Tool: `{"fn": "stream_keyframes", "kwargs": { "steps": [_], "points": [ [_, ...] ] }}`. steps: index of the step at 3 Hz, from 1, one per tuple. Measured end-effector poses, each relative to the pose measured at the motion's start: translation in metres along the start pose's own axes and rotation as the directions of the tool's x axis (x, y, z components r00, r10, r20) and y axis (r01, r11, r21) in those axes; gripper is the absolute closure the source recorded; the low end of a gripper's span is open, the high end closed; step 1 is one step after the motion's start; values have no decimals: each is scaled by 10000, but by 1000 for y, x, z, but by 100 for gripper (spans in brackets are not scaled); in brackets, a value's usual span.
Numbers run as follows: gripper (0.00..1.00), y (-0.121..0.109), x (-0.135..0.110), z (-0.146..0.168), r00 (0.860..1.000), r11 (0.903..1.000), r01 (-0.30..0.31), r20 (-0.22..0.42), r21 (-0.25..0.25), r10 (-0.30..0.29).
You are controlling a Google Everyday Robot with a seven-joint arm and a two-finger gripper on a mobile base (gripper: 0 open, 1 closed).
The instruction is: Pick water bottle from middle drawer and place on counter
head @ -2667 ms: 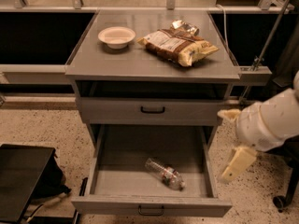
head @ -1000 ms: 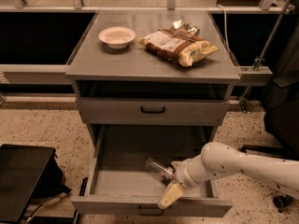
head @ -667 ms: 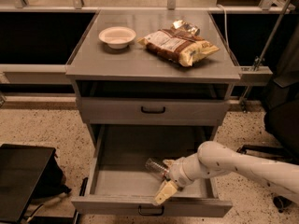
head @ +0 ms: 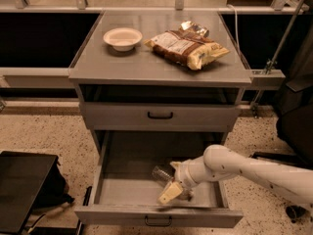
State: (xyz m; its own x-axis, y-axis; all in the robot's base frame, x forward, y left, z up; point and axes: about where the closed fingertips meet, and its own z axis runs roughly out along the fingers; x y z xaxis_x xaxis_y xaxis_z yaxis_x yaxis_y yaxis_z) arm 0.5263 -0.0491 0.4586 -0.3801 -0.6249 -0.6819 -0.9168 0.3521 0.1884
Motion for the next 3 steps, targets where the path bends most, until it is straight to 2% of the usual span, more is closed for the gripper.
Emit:
{"fn": "stream_keyframes", "kwargs": {
  "steps": [1,2,3],
  "points": [
    [0,-64,-18,1,9976,9930,-507,514,1068,454],
    [0,-62,-18,2,9980,9931,-477,457,1071,430],
    [0,-56,-13,17,9994,9911,-223,-219,1313,254]
  ]
}}
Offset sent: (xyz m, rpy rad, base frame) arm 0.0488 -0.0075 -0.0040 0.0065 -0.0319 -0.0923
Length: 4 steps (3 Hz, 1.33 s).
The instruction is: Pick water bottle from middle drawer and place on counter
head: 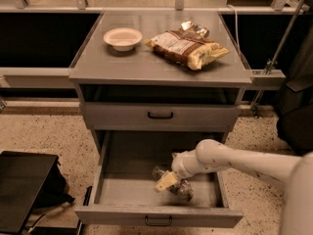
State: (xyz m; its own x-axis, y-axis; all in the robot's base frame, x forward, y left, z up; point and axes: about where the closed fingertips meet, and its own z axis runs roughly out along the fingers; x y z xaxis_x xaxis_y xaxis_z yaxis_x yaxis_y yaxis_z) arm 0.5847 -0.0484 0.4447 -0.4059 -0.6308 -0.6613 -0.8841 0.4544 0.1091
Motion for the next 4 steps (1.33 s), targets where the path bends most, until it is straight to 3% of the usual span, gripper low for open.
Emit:
{"fn": "stream_keyframes", "kwargs": {
  "steps": [1,2,3,4],
  "points": [
    [0,-1,8,37,9935,9989,121,-1136,454,-68],
    [0,1,10,63,9869,9983,110,-1615,571,-16],
    [0,1,11,63,9867,9984,96,-1626,562,-3],
    [0,-17,37,69,9807,9970,-577,-1840,525,664]
  ]
}}
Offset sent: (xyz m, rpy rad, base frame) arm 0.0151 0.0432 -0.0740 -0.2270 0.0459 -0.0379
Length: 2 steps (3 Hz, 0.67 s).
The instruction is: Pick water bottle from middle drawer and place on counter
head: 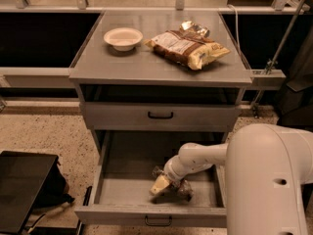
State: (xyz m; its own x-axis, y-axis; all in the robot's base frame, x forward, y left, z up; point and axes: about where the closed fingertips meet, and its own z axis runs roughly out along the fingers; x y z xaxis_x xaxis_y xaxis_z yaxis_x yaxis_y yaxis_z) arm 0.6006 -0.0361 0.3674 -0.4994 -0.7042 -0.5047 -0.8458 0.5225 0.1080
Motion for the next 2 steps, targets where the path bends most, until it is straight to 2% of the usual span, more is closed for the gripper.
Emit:
{"fn": "stream_keyframes", "kwargs": {
  "steps": [1,2],
  "points": [
    [0,0,0,0,10000,10000,0,0,-1,0],
    [19,0,0,0,10000,10000,0,-1,-1,0]
  ]
}}
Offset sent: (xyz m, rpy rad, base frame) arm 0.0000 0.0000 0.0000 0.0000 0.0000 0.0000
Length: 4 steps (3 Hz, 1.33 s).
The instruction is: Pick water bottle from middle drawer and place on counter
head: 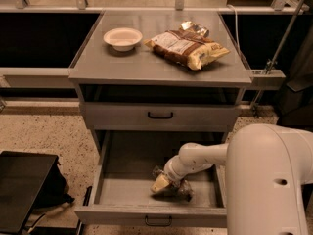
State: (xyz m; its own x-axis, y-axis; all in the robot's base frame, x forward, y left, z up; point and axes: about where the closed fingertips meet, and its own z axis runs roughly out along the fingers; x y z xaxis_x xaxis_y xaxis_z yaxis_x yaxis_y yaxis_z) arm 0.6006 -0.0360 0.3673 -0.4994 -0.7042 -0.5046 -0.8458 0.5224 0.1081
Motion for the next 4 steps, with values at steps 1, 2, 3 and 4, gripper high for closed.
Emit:
{"fn": "stream_keyframes", "kwargs": {
  "steps": [1,2,3,4],
  "points": [
    [43,0,0,0,10000,10000,0,0,-1,0],
    [66,0,0,0,10000,10000,0,0,-1,0],
    [89,0,0,0,10000,10000,0,-1,-2,0],
    [100,0,0,0,10000,10000,0,0,-1,0]
  ]
}}
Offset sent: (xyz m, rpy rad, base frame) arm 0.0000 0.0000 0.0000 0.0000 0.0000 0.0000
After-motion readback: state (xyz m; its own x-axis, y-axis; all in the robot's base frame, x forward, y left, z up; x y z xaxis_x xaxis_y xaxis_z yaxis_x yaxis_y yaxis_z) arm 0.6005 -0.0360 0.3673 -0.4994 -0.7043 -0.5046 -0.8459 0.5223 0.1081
